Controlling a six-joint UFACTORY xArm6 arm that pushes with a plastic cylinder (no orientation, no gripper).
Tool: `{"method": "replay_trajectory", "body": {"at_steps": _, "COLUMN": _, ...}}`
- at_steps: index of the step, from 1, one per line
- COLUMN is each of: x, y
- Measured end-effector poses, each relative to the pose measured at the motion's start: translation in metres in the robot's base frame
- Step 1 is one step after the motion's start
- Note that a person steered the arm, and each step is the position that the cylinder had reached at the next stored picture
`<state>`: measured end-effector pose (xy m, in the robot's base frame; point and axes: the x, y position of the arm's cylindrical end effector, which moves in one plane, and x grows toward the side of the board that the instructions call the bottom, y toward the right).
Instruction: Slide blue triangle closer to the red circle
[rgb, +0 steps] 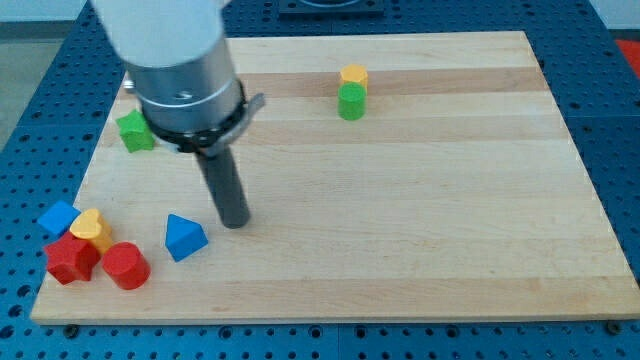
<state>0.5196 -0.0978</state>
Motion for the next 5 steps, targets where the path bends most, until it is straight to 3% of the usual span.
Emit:
{"method": "replay_trajectory", "body": {"at_steps": 2, "x": 0.049, "y": -0.010}}
{"method": "replay_trajectory", "body": {"at_steps": 5, "x": 0.039, "y": -0.063}}
